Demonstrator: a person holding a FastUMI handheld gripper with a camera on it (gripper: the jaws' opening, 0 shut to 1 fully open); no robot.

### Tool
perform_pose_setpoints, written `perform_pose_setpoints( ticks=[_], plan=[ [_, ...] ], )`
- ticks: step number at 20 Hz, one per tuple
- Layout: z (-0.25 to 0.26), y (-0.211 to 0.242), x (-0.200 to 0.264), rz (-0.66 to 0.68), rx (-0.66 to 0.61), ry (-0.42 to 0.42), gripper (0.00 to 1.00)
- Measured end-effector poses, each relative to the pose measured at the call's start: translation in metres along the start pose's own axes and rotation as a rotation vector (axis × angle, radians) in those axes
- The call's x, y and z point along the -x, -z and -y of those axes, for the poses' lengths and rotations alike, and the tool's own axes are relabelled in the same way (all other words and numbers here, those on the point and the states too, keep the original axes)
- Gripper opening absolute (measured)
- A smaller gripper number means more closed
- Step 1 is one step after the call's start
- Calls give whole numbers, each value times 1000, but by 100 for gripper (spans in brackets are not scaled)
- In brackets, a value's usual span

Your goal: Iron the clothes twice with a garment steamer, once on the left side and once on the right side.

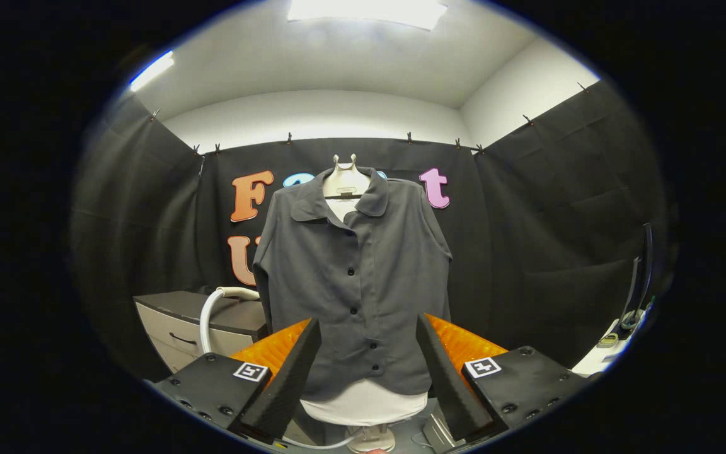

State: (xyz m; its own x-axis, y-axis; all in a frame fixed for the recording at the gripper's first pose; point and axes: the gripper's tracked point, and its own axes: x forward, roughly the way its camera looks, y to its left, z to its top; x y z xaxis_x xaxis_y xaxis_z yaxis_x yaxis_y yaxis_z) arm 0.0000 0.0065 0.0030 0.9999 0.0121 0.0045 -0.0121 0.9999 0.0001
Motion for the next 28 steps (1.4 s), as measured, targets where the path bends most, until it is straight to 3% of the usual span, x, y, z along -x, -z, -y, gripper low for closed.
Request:
perform_pose_setpoints(
  ticks=[17,28],
  plan=[
    [-22,-1,-8,-3,-4,-25,98],
    [-63,-4,-16,-30,-6,12,98]
  ],
)
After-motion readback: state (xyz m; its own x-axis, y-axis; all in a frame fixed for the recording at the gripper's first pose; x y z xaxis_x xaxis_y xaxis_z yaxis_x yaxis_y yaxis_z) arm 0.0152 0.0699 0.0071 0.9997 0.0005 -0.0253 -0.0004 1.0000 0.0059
